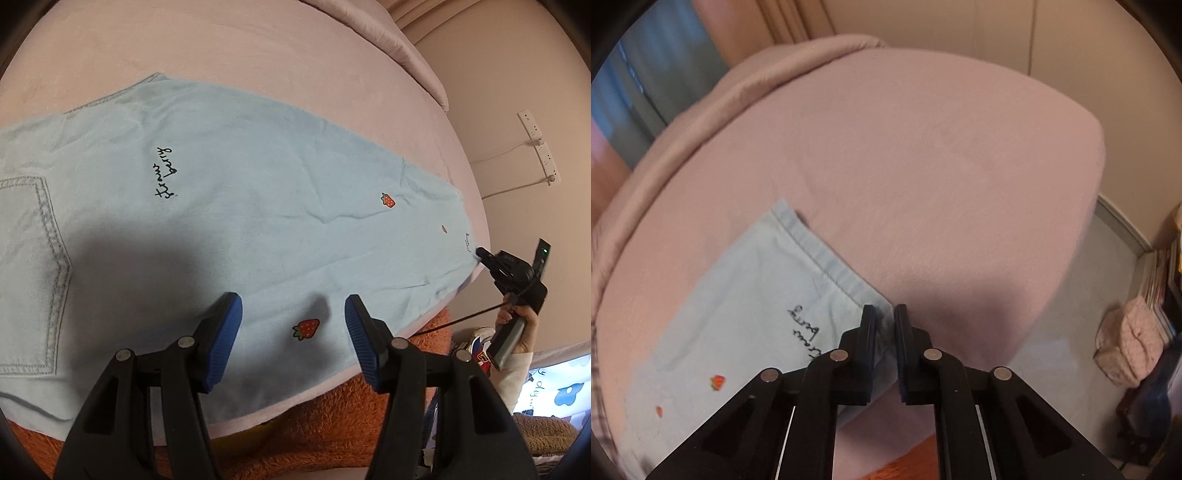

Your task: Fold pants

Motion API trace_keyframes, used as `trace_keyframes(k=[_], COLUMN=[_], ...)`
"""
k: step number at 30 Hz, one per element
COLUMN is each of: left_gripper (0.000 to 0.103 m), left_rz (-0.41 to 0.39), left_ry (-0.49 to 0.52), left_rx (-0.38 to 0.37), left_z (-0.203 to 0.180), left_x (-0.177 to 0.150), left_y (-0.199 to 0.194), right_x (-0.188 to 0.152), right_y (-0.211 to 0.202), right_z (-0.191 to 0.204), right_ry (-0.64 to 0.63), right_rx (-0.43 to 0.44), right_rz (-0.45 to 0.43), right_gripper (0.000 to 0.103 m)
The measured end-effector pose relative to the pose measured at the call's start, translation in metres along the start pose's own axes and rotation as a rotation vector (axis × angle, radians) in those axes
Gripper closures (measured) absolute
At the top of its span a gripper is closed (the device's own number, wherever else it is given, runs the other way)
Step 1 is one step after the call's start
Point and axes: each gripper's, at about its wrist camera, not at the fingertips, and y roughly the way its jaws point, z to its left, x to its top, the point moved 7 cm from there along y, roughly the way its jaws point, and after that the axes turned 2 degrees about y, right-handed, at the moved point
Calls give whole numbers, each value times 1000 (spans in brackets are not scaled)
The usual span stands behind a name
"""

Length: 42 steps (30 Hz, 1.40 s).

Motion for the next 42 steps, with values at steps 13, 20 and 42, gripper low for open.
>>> trace_keyframes(k=[13, 20, 42], left_gripper=[45, 43, 30], left_rz=[30, 41, 91], left_ry=[-4, -43, 95], left_rx=[6, -3, -16], left_z=[-4, -9, -46], left_x=[-2, -14, -7], left_y=[2, -1, 28], right_x=[-11, -14, -34], right_y=[29, 26, 0], right_z=[-8, -10, -9], right_ry=[44, 48, 106], right_rx=[-4, 9, 144], right_rz=[25, 20, 25], right_gripper=[96, 96, 47])
